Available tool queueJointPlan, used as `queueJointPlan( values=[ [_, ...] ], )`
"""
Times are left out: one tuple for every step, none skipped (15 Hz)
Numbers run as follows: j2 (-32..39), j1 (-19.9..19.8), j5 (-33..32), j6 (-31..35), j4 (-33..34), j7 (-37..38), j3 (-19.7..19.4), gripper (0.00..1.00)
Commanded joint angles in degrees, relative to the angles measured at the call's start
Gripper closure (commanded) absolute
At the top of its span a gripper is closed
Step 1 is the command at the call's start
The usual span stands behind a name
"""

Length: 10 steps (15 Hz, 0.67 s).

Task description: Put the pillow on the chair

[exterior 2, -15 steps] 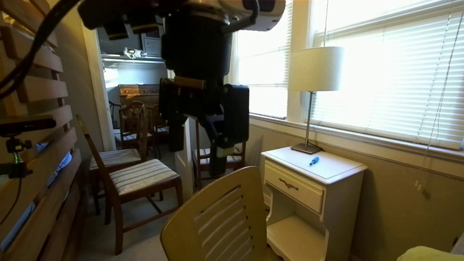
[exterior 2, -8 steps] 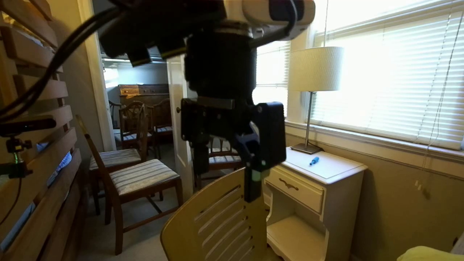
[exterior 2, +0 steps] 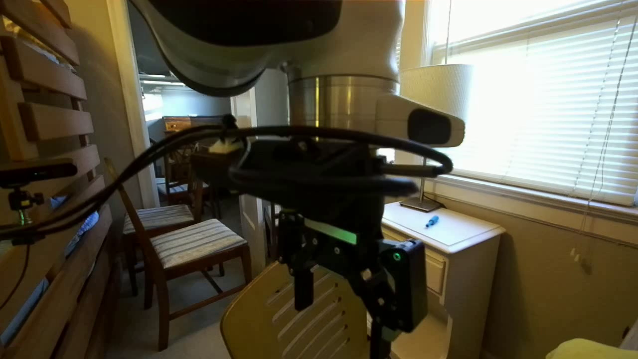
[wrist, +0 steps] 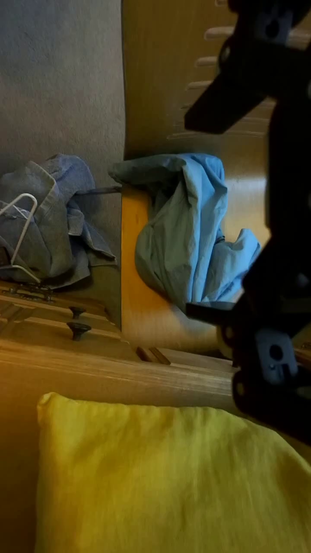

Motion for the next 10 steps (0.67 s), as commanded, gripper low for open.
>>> queueJointPlan(
  values=[
    [3.83,-0.68,-4.91,3.64,3.02,2.36,-0.32,0.00],
    [4.76,-0.67,-6.33,5.74,3.27,3.18,-0.69,0.00],
    [5.51,-0.40,-8.56,8.11,3.44,4.71,-1.33,0.00],
    [6.25,-0.09,-11.08,10.87,3.40,6.01,-2.06,0.00],
    [7.15,0.32,-13.91,13.89,3.43,7.90,-2.96,0.00],
    [8.01,0.60,-16.16,16.28,3.57,9.45,-3.77,0.00],
    [9.04,0.94,-18.27,18.21,3.89,11.11,-4.68,0.00],
    [10.01,1.47,-20.26,19.66,4.23,12.94,-5.70,0.00],
    [11.05,1.84,-21.67,20.36,4.74,14.17,-6.56,0.00],
    [12.03,2.29,-23.08,20.97,5.26,15.45,-7.50,0.00]
  ],
)
